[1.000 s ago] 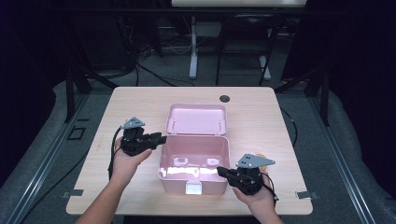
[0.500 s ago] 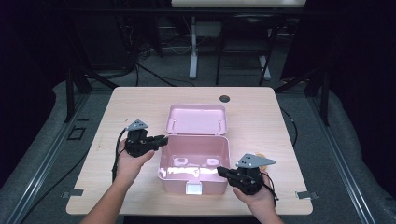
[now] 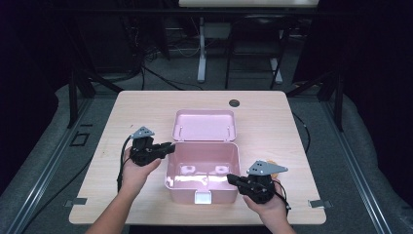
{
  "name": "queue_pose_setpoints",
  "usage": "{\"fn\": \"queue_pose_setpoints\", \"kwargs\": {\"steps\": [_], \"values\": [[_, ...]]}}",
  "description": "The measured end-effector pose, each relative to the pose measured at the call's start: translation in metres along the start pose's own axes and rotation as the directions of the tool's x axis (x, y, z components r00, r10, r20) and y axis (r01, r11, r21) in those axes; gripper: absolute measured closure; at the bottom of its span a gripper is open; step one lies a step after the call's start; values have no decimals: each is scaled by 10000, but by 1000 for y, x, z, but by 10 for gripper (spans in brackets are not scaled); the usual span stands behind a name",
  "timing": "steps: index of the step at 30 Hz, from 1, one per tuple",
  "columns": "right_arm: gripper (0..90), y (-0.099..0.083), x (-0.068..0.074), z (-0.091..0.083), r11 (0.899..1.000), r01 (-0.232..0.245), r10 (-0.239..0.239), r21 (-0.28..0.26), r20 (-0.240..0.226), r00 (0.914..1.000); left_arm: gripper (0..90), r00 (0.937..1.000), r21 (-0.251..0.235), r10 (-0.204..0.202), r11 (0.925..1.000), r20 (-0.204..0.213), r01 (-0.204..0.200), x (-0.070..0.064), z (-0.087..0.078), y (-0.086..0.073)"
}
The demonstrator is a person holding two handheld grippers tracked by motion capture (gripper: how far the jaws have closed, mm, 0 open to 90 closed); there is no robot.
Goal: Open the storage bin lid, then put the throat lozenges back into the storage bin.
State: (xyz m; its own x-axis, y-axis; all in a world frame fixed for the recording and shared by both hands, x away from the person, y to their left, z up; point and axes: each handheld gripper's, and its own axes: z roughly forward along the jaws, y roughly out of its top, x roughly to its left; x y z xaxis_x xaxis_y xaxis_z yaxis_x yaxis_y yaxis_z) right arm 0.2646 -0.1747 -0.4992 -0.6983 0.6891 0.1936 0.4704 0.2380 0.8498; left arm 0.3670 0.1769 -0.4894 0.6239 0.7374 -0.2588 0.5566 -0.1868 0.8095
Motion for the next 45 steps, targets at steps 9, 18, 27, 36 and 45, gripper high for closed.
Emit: {"fn": "queue_pose_setpoints", "kwargs": {"steps": [9, 18, 27, 36, 45], "values": [[857, 5, 7, -6, 9992, 271, -274, -291, -88, 9996, 755, 10000, -68, 19, 10000, 8, -19, 0, 1, 0], [663, 13, 2, -20, 9977, 114, -109, -664, 84, 9999, 632, 9996, -343, -122, 9993, 258, 131, 0, -9, 1], [529, 24, -6, -28, 9968, 266, -231, -756, 465, 9987, 556, 9997, -677, -131, 9976, 182, 143, -2, -30, -3], [478, 32, -22, -37, 9967, 261, -196, -774, 842, 9963, 529, 9997, -421, 162, 9990, 169, -155, -3, -42, -10], [363, 42, -30, -38, 9994, 310, -285, -163, 1386, 9899, 506, 9984, -90, 383, 9992, 422, -380, -5, -49, -16]]}}
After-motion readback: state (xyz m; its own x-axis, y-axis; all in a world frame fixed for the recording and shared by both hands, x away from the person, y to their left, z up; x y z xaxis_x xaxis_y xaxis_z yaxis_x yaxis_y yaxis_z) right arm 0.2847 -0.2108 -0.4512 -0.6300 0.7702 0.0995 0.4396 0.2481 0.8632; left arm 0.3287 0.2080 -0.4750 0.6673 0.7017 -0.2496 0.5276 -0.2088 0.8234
